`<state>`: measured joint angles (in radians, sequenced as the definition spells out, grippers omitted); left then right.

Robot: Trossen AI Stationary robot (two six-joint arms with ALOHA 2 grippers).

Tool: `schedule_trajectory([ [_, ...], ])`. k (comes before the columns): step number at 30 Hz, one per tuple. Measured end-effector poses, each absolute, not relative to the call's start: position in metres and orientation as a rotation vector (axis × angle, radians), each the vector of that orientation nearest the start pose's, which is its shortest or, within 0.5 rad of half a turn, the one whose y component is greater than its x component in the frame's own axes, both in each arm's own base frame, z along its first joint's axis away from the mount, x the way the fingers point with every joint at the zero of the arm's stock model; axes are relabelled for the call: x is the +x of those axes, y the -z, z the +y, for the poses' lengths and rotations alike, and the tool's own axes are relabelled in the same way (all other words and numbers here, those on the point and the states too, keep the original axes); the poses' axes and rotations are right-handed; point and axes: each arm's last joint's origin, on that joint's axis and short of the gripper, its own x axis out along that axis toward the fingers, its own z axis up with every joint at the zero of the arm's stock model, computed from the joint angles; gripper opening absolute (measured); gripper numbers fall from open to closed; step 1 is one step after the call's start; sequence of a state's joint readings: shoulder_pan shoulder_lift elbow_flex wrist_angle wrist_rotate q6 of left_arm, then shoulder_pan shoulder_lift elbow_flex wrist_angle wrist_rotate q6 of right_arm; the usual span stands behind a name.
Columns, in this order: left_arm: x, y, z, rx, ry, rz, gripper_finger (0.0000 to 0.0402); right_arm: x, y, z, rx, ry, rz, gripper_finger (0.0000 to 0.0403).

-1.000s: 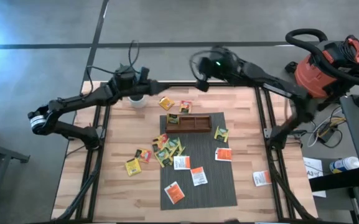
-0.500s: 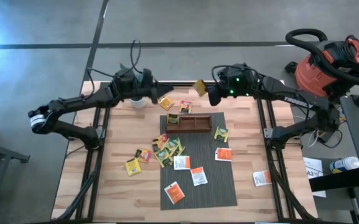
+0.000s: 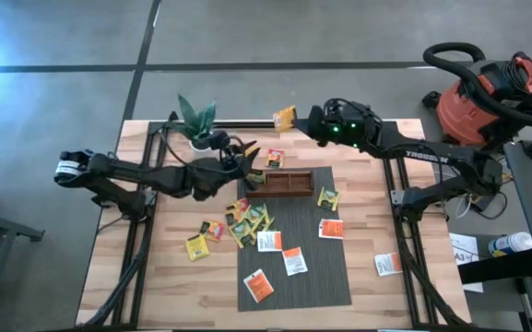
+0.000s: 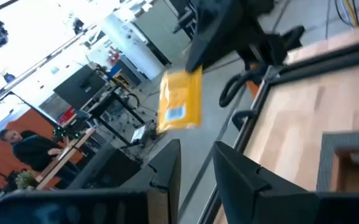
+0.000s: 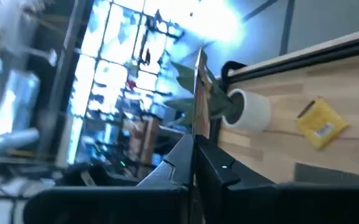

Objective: Pick & Place Tea
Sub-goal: Put the orange tea bag into the right compartment of the wooden organizer

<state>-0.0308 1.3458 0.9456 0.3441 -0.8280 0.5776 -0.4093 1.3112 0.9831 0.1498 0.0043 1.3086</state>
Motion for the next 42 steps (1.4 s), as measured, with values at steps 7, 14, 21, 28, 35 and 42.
schedule_trajectory([
  [7,0.316,-0.315,0.013,0.563,-0.769,0.273,0.009,0.3,-0.312,-0.116,1.351,0.545,-0.165,0.0008],
  [14,0.327,-0.303,0.023,0.573,-0.816,0.328,0.009,0.313,-0.324,-0.117,1.343,0.547,-0.196,0.0008],
  [21,0.327,-0.301,0.039,0.573,-0.926,0.357,0.009,0.322,-0.328,-0.106,1.391,0.567,-0.188,0.0008],
  [28,0.327,-0.304,0.05,0.547,-0.926,0.309,0.009,0.323,-0.326,-0.105,1.436,0.584,-0.213,0.0008],
  [35,0.326,-0.305,0.058,0.525,-0.919,0.289,0.009,0.324,-0.326,-0.105,1.433,0.58,-0.221,0.0008],
  [42,0.327,-0.305,0.063,0.509,-0.876,0.269,0.009,0.326,-0.328,-0.108,1.428,0.558,-0.259,0.0008],
])
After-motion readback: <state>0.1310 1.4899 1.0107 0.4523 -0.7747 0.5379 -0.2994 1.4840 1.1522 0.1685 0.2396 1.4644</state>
